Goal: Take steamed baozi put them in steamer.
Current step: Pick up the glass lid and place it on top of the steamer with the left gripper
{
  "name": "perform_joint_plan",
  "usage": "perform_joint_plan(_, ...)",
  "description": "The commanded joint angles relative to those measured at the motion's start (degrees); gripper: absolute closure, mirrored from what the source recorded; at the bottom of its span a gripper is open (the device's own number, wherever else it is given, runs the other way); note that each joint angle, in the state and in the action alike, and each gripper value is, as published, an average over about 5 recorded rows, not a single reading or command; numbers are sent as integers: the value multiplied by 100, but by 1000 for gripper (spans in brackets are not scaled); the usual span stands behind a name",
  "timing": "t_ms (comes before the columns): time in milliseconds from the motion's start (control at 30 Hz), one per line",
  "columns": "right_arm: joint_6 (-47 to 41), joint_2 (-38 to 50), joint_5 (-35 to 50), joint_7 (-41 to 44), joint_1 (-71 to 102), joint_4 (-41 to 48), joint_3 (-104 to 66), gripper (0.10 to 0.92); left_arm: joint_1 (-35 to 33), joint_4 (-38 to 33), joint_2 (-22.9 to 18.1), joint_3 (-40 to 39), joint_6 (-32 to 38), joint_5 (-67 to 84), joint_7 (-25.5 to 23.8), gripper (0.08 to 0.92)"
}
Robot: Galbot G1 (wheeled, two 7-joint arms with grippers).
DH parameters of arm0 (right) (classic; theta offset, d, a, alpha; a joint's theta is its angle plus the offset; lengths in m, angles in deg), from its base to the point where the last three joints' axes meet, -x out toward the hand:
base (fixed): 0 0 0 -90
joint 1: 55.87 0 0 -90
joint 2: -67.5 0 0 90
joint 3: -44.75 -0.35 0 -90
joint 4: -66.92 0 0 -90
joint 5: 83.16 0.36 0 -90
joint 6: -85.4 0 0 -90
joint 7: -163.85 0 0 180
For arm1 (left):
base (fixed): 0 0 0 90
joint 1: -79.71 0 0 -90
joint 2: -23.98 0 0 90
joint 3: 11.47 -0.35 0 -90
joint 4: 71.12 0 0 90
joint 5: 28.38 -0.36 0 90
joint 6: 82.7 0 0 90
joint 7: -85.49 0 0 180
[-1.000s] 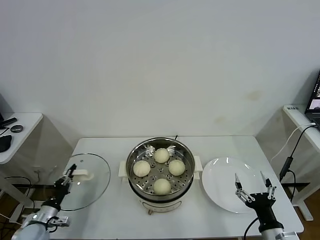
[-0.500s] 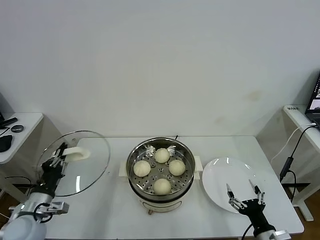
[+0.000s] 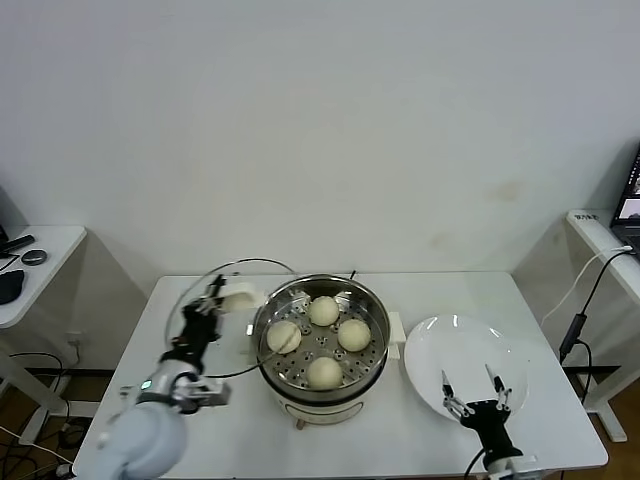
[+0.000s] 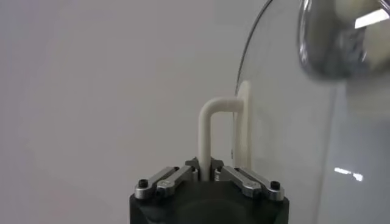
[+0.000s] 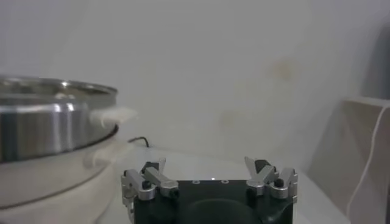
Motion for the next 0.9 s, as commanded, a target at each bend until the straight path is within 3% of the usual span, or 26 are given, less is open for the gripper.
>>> perform_joint_plan(33, 93, -314, -621, -190, -221, 281, 77, 203, 1598, 687, -1220, -2100, -696, -1853, -856, 833)
perform_joint_plan(367, 131, -313, -648, -184, -143, 288, 52, 203, 1314, 738, -1767, -2215, -672, -2801, -1164, 833)
perform_joint_plan(900, 141, -308, -673, -171, -130, 289, 91, 203, 738, 796, -1960, -2014, -528, -3346, -1178, 833)
